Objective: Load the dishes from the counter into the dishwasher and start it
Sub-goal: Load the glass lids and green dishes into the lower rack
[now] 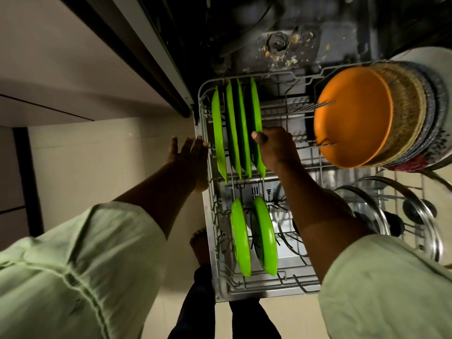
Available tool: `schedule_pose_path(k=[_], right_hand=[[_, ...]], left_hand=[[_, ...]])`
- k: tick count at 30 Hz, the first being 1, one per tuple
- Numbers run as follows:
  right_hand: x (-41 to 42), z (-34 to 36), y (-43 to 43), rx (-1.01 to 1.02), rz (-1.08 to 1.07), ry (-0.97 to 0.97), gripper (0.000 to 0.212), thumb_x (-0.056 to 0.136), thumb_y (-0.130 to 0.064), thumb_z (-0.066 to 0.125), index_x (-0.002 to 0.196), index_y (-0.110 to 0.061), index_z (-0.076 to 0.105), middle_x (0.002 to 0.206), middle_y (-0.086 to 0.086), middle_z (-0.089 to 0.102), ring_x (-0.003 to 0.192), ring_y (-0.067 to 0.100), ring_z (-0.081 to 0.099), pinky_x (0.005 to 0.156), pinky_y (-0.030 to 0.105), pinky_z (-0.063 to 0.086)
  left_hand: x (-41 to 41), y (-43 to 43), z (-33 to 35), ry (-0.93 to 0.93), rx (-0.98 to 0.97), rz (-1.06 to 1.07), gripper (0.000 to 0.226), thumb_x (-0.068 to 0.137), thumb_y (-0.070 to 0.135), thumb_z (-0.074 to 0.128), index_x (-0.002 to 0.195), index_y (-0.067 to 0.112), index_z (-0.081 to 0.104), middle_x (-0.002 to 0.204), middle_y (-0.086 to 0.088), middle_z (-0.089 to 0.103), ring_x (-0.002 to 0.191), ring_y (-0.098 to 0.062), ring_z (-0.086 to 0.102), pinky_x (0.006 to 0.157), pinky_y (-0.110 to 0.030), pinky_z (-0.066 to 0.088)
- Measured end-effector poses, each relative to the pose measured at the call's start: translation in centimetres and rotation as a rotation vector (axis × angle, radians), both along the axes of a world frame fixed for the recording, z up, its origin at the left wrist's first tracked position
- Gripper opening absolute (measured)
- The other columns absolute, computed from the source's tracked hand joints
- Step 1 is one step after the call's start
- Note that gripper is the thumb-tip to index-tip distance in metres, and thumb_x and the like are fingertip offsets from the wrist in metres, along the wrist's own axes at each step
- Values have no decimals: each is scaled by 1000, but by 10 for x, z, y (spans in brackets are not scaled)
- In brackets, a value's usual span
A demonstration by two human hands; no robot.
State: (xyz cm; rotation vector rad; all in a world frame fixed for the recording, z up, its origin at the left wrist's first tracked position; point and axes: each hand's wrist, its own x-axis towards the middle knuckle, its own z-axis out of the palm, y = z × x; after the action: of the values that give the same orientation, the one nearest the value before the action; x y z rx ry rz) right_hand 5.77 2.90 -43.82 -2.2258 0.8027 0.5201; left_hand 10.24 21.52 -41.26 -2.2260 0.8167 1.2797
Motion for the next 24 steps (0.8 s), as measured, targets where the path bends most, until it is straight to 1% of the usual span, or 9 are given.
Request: schedule_pose_path(k=[2, 3, 4, 7, 10, 14, 17, 21, 24], right_hand=[[0, 6, 0, -73, 7, -40, 39, 104, -41, 41, 93, -13, 66, 93, 13, 67, 94, 33, 62, 69, 28, 32], [-2, 9, -1, -131, 5, -72, 42, 105, -40, 38, 105, -11, 67, 105, 17, 68, 101, 36, 61, 70, 29, 31], [-4, 12, -3, -182, 6, -100, 43, 105, -38, 35, 111, -9, 67, 110, 18, 67, 104, 37, 60, 69, 29, 29], [-21, 20, -5, -211, 49, -126, 42, 105, -36, 35, 106, -7, 64, 106, 19, 67, 99, 38, 60, 67, 28, 26], [-42, 26, -6, -152, 101, -101, 38, 104, -37, 40, 106, -6, 62, 105, 19, 67, 98, 37, 60, 67, 30, 33], [-66, 43, -1, -153, 195, -83, 42, 102, -37, 44, 125, -4, 58, 124, 19, 61, 115, 35, 56, 84, 35, 44], [-91, 57, 2, -156, 262, -107, 43, 101, -37, 47, 128, -5, 57, 128, 18, 58, 119, 36, 52, 91, 38, 45], [-125, 80, 3, -200, 357, -88, 49, 101, -35, 48, 138, -3, 46, 140, 20, 47, 131, 35, 39, 103, 39, 35], [-148, 98, -1, -227, 451, -79, 55, 101, -38, 46, 146, -8, 37, 152, 15, 34, 144, 32, 23, 113, 40, 27]], left_hand=[[-3, 1, 2, -35, -11, 17, 98, 94, 42, 56, 156, 12, -14, 164, -13, -16, 151, -33, -12, 119, -59, -7], [-6, 1, 4, -54, -26, 37, 96, 95, 40, 55, 156, 12, -14, 164, -13, -16, 151, -33, -11, 119, -59, -7], [-9, 3, 6, -74, -45, 62, 94, 95, 39, 54, 156, 12, -14, 164, -13, -15, 151, -32, -10, 119, -58, -6], [-29, 10, 16, -126, -114, 154, 92, 96, 35, 52, 156, 14, -15, 164, -13, -15, 152, -32, -9, 121, -58, -3], [-48, 16, 28, -149, -168, 207, 87, 98, 32, 47, 155, 16, -17, 163, -12, -19, 151, -32, -12, 121, -57, -1], [-70, 17, 45, -185, -254, 270, 85, 99, 34, 45, 156, 17, -16, 163, -11, -19, 151, -32, -12, 122, -56, -1], [-94, 14, 60, -212, -291, 312, 81, 100, 35, 42, 156, 19, -15, 163, -10, -20, 151, -31, -13, 122, -55, -1], [-129, 7, 79, -243, -326, 388, 76, 102, 34, 37, 156, 21, -15, 162, -6, -25, 150, -28, -20, 122, -53, -5], [-160, 2, 91, -275, -365, 420, 80, 101, 31, 40, 155, 20, -18, 160, -7, -28, 149, -28, -22, 122, -53, -6]])
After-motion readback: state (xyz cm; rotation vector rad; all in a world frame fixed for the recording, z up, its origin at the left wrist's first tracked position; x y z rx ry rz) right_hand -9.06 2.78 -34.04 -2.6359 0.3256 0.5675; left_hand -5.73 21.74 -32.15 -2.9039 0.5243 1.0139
